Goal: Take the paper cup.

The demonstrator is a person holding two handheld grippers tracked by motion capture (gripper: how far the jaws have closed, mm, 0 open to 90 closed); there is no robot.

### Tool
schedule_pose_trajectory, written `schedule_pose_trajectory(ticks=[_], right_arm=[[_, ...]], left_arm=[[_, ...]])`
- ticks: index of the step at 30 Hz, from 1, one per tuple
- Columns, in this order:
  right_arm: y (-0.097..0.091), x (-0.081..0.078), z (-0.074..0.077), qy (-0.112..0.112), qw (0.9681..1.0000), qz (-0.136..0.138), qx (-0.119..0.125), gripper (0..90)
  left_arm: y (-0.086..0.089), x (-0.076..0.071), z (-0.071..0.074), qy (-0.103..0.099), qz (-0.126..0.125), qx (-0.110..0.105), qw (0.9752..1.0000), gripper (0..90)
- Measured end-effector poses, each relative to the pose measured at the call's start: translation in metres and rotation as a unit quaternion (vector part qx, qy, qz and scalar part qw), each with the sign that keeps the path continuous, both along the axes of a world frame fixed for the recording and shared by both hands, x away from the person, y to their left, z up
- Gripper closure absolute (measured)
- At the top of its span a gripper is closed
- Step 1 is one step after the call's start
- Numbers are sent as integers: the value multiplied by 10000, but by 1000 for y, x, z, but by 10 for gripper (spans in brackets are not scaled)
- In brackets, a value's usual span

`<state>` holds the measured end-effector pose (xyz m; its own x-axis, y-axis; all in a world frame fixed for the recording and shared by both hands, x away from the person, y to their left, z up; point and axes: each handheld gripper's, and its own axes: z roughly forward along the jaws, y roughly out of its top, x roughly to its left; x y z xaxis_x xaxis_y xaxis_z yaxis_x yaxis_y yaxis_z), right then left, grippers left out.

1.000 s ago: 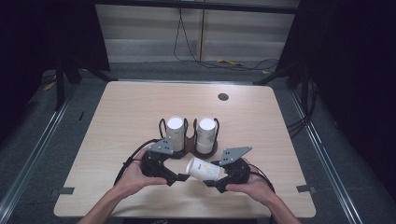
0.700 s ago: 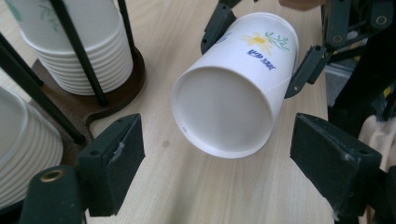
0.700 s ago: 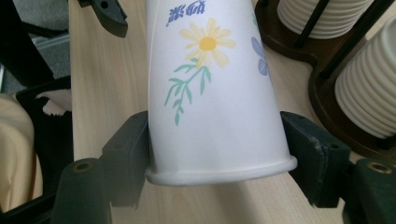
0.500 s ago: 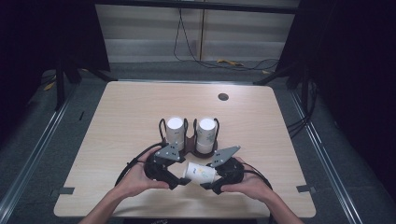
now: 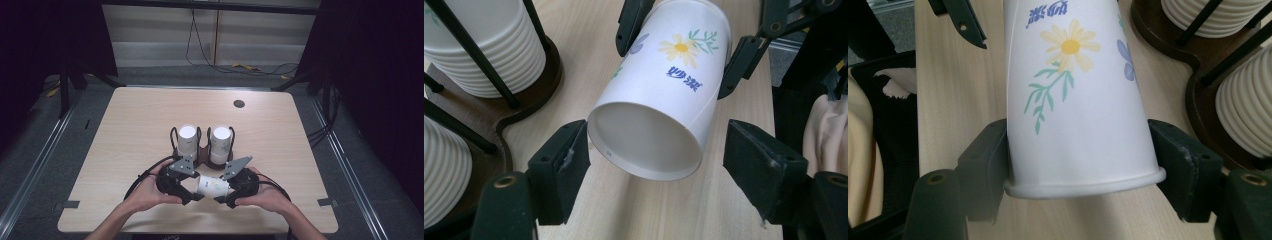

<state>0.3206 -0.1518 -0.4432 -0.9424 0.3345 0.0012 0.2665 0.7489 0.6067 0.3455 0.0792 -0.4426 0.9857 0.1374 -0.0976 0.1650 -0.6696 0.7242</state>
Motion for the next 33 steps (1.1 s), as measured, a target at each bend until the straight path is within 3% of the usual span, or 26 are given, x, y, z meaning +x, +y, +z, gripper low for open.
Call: schedule_pose_trajectory(ticks=[9, 12, 19, 22, 28, 33], right_arm=[[5, 2, 4, -15, 9997, 195, -174, 295], [8, 2, 3, -61, 9993, 250, -264, 301], [13, 2, 4, -10, 9986, 387, -366, 303], [15, 2, 3, 17, 9980, 484, -405, 310], [19, -1, 0, 51, 9968, 579, -549, 310], [20, -2, 0, 35, 9965, 628, -557, 310]], left_arm=[[-1, 1, -5, 46, -15, 95, 9999, 256], [-1, 1, -3, 29, -23, 29, 10000, 309], [-1, 1, -6, 57, -138, 206, 9997, 273], [-2, -1, -7, 84, -320, 311, 9990, 319], [-6, -3, -11, 117, -450, 484, 9977, 328], [-9, -4, -14, 150, -423, 622, 9971, 302]])
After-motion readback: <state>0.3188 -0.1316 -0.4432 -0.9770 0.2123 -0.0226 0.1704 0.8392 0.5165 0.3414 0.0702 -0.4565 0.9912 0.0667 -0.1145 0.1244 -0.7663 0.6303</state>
